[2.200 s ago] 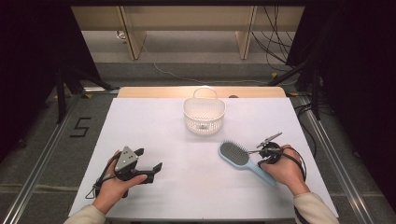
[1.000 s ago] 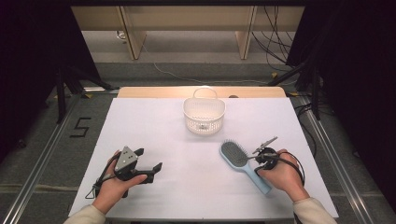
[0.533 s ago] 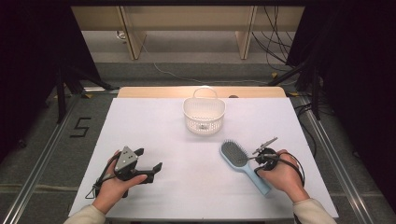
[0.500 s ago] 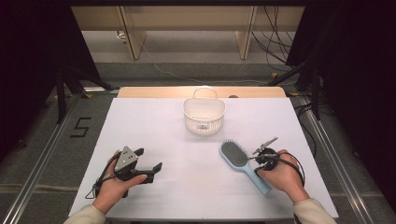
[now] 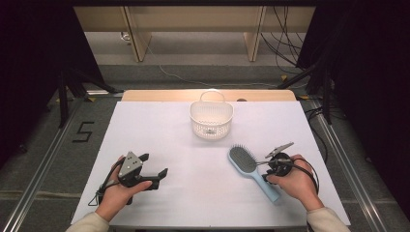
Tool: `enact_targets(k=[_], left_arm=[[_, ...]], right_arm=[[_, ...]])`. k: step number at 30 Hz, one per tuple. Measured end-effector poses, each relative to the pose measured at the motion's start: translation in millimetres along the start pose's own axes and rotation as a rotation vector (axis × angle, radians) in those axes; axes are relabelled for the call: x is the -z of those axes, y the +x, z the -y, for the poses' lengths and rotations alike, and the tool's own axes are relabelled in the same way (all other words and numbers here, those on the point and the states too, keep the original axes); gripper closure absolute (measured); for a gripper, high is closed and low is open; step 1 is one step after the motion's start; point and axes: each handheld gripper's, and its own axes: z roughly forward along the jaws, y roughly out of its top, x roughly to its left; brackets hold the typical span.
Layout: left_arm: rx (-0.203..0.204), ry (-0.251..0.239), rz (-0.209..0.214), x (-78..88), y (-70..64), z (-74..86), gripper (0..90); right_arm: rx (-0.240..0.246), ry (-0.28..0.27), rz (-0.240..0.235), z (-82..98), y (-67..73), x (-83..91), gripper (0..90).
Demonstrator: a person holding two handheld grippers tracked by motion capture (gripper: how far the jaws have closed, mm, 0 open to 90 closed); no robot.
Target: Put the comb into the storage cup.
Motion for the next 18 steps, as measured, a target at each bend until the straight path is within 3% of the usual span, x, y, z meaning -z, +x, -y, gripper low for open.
enact_targets(k=[4, 7, 8, 10, 12, 15, 18], left_arm=[[0.0, -0.001, 0.0, -0.1, -0.2, 0.0, 10.6], [-0.002, -0.002, 0.002, 0.1, -0.1, -0.2, 10.6], [-0.009, -0.006, -0.003, 0.1, 0.3, -0.4, 10.6], [-0.008, -0.006, -0.005, 0.0, 0.2, -0.4, 10.6], [-0.01, -0.005, -0.004, -0.1, 0.1, -0.5, 10.6], [0.0, -0.002, 0.001, -0.3, -0.3, 0.0, 10.8], [0.001, -0.001, 0.001, -0.2, 0.0, 0.1, 11.0]], right_arm=[[-0.014, -0.078, 0.022, 1.7, -5.2, 6.4, 54.2], [-0.043, -0.193, -0.029, 5.6, -12.0, 12.0, 46.2], [-0.041, -0.248, -0.021, 7.9, -14.5, 14.0, 40.9], [-0.031, -0.278, -0.014, 9.1, -15.5, 15.2, 37.9], [-0.023, -0.357, 0.011, 11.0, -17.3, 18.8, 29.1], [-0.015, -0.391, 0.025, 11.2, -18.5, 20.9, 23.7], [-0.008, -0.46, 0.044, 10.9, -20.3, 24.0, 21.4]])
